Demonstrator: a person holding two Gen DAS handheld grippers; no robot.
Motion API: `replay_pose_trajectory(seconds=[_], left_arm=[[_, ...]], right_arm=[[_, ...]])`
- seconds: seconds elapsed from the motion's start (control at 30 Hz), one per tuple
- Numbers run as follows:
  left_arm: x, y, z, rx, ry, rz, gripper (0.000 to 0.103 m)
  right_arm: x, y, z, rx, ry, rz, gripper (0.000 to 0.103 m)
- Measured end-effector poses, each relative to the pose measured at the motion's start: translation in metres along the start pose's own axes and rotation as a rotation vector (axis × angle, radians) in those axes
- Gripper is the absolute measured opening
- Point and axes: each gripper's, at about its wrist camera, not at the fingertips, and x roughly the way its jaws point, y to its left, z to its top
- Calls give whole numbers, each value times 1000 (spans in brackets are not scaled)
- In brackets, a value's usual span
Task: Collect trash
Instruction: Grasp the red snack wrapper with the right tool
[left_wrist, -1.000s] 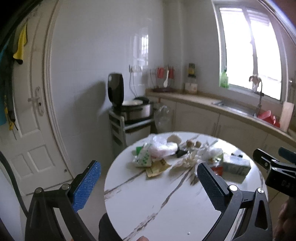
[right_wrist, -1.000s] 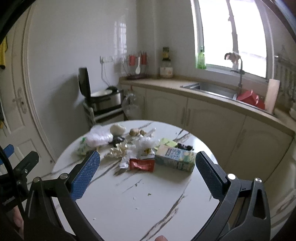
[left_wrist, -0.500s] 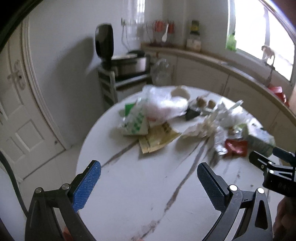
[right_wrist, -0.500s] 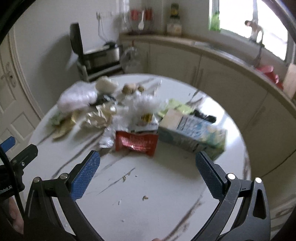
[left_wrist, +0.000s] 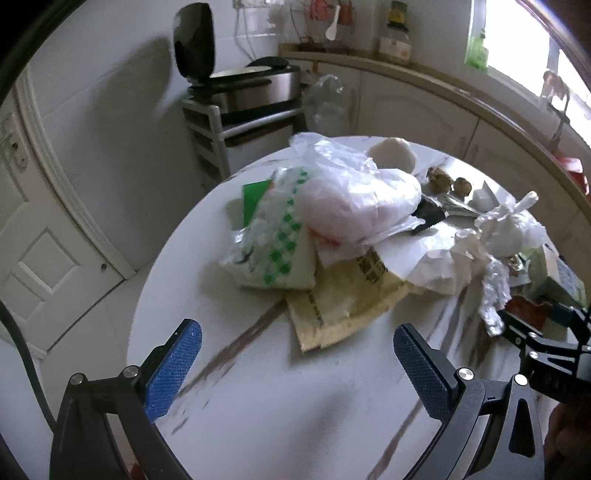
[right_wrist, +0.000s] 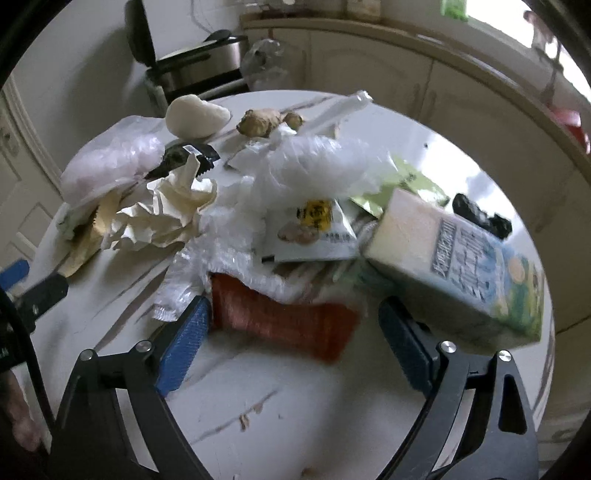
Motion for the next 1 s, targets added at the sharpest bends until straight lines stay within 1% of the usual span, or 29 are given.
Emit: replay_pose_trajectory(seconds=[0.03,0.1,0.13,0.17,0.2,0.23,0.27,0.3,0.33,0.37,0.4,0.47,0.63,0.7,0.77,0.83,1.0], left_arm=[[6,-2,3,13,11,-2,102],[19,-9,6,26,28,4,102],[26,-11,8,24,40,4,102],[32,-14,11,18,50,0,102],[37,-12,12,5,61,-14,100],[41,-11,13,-5,63,-16,100],[42,-11,14,-4,56,-9,98],[44,-11,15,-4,53,-8,98],[45,-12,15,-3,50,-9,98],[45,-12,15,-2,43,-16,96],[45,-13,15,0,40,-19,93],[45,-14,14,6,36,-16,91],[39,-14,10,24,23,-34,79],[35,-12,7,26,17,-53,67],[31,-10,2,29,10,-67,58],[27,-7,0,23,5,-77,53],[17,0,-12,22,-4,-102,36]], right_arm=[[0,0,1,-2,-1,-1,92],[0,1,2,-22,-7,-11,85],[0,2,3,-32,-14,-5,80],[1,3,6,-38,-18,-1,70],[0,3,7,-43,-24,2,63],[-1,1,8,-45,-30,4,48],[-1,0,11,-43,-33,8,35],[-2,-3,11,-40,-36,8,31],[-2,-8,11,-34,-37,21,24],[-3,-14,11,-26,-37,40,21],[-1,-16,15,-22,-38,49,14],[-2,-26,13,1,-40,85,11],[-6,-39,8,38,-51,152,8],[-9,-44,4,53,-57,170,7],[-12,-48,1,60,-60,184,6],[-16,-52,-5,81,-59,203,6],[-25,-59,-16,104,-63,232,5]])
